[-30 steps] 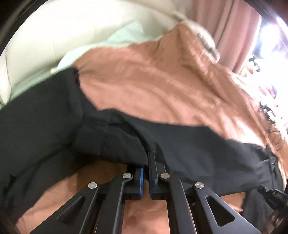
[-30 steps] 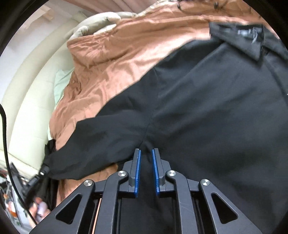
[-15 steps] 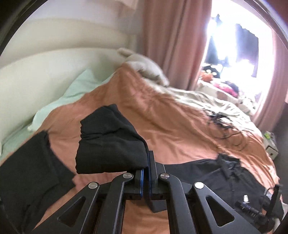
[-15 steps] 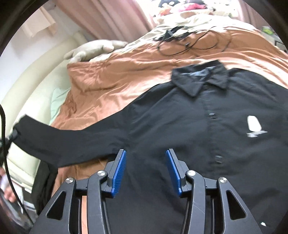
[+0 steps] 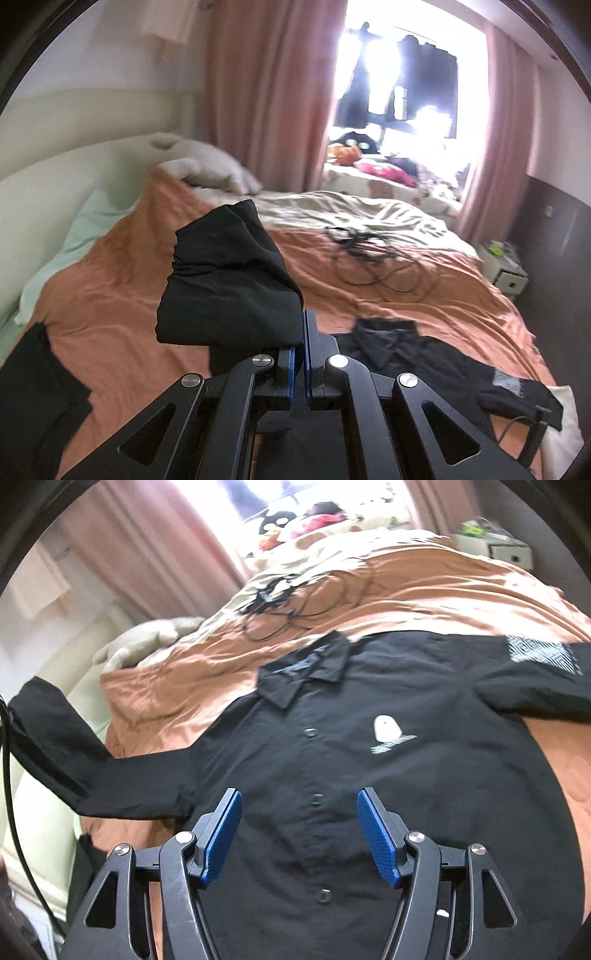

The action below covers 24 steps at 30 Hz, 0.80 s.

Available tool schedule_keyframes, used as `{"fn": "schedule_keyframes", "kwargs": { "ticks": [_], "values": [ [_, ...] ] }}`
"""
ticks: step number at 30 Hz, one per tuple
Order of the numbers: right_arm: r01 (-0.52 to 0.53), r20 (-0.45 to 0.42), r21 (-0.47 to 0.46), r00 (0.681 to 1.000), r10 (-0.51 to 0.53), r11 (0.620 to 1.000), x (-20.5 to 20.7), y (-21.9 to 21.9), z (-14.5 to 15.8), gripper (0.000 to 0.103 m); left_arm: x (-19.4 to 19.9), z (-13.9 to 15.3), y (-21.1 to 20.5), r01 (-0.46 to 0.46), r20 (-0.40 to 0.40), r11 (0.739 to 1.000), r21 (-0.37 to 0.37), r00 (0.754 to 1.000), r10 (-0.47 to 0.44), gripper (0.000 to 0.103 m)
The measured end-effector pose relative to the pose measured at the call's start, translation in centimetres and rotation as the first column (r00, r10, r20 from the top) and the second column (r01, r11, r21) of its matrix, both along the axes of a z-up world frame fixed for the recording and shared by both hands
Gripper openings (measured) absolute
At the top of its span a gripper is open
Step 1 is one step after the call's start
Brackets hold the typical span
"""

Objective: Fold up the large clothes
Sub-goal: 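Lift the plain sleeve with left gripper, lay it across the shirt body, open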

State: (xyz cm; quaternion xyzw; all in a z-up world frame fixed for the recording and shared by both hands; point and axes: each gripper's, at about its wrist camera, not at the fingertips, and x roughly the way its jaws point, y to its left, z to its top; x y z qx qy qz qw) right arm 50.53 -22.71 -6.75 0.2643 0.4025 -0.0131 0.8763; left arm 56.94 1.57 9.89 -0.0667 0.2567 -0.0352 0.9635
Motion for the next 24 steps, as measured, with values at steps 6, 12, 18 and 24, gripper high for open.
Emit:
{"fn": "schedule_keyframes", "kwargs": {
  "ticks": [6, 12, 18, 24],
  "values": [
    [0.031, -0.023, 0.021, 0.999, -0.031, 0.999, 0.2, -2.2, -1.1, 0.069, 1.2, 0.5, -6.3, 0.137, -0.028, 0.991, 0.01, 0.99, -0.137, 0.003],
    [0.054, -0.032, 0.043, 0.998, -0.053, 0.998, 0.5, -4.4, -1.8, 0.069, 2.6, 0.0, -11.6, 0.231, -0.046, 0.973, 0.022, 0.972, -0.23, 0.003],
    [0.112, -0.044, 0.108, 0.993, -0.108, 0.988, 0.3, -7.2, -2.5, 0.075, 4.9, -2.9, -17.8, 0.336, -0.106, 0.942, -0.019, 0.936, -0.336, 0.003],
    [0.188, -0.064, 0.137, 0.981, -0.181, 0.973, -0.2, -10.5, -3.4, 0.075, 6.6, -8.3, -23.3, 0.47, -0.292, 0.872, -0.138, 0.822, -0.489, 0.067]
  ]
}}
